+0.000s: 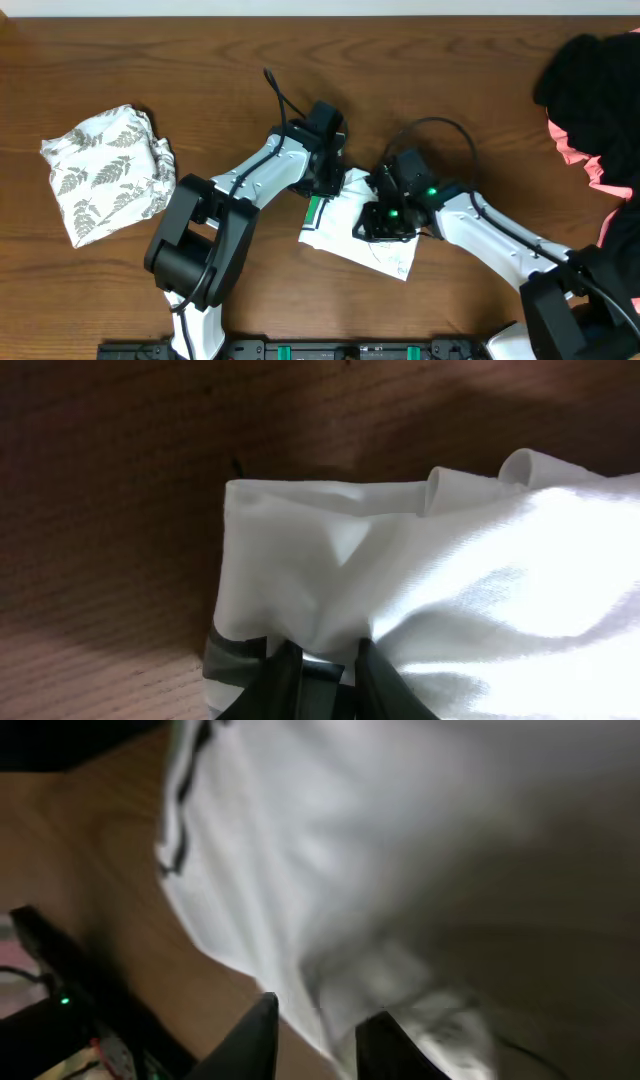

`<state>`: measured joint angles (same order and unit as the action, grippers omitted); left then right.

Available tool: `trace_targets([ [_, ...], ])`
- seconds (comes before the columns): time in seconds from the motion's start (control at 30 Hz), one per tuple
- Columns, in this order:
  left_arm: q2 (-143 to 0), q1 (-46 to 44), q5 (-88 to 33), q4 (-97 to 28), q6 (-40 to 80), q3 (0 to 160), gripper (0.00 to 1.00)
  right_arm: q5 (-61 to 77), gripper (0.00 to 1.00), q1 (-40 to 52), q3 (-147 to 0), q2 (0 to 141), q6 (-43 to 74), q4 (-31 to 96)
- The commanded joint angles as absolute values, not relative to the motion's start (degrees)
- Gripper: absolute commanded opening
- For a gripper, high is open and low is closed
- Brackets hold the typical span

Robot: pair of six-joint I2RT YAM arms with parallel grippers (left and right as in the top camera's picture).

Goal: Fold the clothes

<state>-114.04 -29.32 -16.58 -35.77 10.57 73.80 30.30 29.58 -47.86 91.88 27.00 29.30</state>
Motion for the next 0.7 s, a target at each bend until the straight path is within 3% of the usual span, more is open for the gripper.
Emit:
trace_targets([
  [0.0, -117.3, -29.2, -14.7, -37.4, 10.6, 72.3, 0.21, 32.8, 0.22, 31.0, -48.6, 92.3, 28.5, 28.5],
  [0.1, -117.3, -29.2, -14.7, -37.5, 10.6, 72.3, 0.22, 32.8, 0.01, 31.2, -48.6, 92.3, 28.5, 28.6],
  [0.17, -117.3, -29.2, -14.7, -37.5, 10.6, 72.3, 0.22, 32.8, 0.01, 31.0, -48.6, 92.3, 28.5, 29.2],
  [0.27, -117.3, -29.2, -14.7, -38.0, 10.6, 72.3, 0.37, 32.8, 0.01, 30.5, -48.6, 92.2, 28.5, 31.8],
  [0.4, -117.3, -29.2, -14.7, -38.4, 10.6, 72.3, 0.49, 32.8, 0.01, 28.9, -48.6, 92.1, 28.5, 38.5],
  [0.67, -117.3, -29.2, -14.7, -38.3, 10.6, 72.3, 0.54, 23.5, 0.01, 27.7, -48.6, 92.1, 29.8, 45.3],
])
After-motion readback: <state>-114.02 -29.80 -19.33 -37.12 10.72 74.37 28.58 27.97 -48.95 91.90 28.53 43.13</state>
